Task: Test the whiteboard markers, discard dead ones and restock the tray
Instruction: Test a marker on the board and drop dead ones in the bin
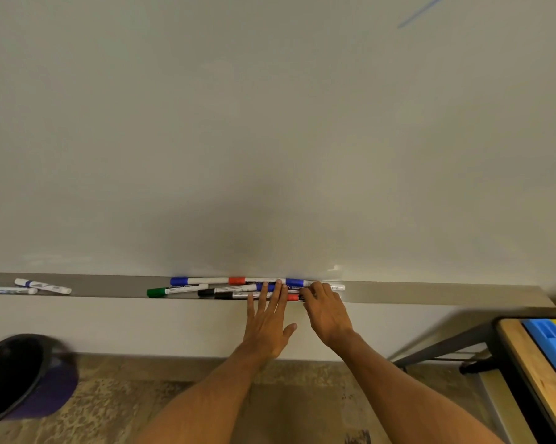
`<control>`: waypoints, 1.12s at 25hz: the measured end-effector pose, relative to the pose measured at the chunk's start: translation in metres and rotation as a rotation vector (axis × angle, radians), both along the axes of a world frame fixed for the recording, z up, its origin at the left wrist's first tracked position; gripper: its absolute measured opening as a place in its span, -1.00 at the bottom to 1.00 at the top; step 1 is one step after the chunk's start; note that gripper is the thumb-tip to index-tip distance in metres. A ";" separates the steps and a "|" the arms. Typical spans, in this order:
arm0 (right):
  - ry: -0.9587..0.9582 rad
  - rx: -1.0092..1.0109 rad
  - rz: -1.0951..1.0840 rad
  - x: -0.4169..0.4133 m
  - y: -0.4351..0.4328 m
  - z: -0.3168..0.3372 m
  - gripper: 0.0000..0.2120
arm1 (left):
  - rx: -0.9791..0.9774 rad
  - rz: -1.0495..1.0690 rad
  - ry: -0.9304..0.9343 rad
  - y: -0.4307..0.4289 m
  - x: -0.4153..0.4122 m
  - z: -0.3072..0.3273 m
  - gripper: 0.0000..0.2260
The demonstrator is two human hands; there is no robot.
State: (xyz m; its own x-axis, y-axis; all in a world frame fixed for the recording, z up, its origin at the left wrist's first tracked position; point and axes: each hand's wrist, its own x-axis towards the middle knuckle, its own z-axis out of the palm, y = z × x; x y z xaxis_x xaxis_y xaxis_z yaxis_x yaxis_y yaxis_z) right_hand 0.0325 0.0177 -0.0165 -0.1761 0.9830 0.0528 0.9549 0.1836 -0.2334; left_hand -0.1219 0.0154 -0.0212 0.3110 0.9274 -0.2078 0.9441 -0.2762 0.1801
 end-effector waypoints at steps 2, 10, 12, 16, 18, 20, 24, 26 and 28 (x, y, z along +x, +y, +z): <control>-0.013 -0.006 -0.020 0.005 0.002 0.001 -0.52 | 0.077 -0.026 0.008 -0.002 0.000 0.005 -0.15; 0.030 -0.046 -0.120 0.013 0.012 0.010 -0.68 | 0.088 0.023 0.020 -0.002 0.003 -0.002 -0.23; 0.036 -0.072 -0.125 0.014 0.012 0.011 -0.69 | 0.070 0.042 0.038 -0.003 0.004 0.000 -0.28; 0.011 -0.067 -0.093 0.021 0.014 0.016 -0.75 | -0.005 0.053 0.030 -0.002 0.005 0.010 -0.35; 0.015 -0.050 -0.055 0.022 0.012 0.022 -0.74 | -0.020 0.062 -0.018 0.001 0.006 0.017 -0.39; 0.026 -0.037 -0.021 0.021 0.010 0.029 -0.72 | 0.024 0.086 -0.087 0.004 0.007 0.028 -0.45; 0.059 -0.021 0.113 0.019 0.010 0.050 -0.74 | 0.147 0.099 -0.118 0.010 0.005 0.059 -0.57; 0.080 -0.001 0.177 0.019 0.012 0.065 -0.77 | 0.243 0.027 -0.067 0.014 0.003 0.073 -0.69; 0.096 0.029 0.218 0.019 0.013 0.081 -0.78 | 0.313 -0.011 -0.016 0.016 0.001 0.090 -0.82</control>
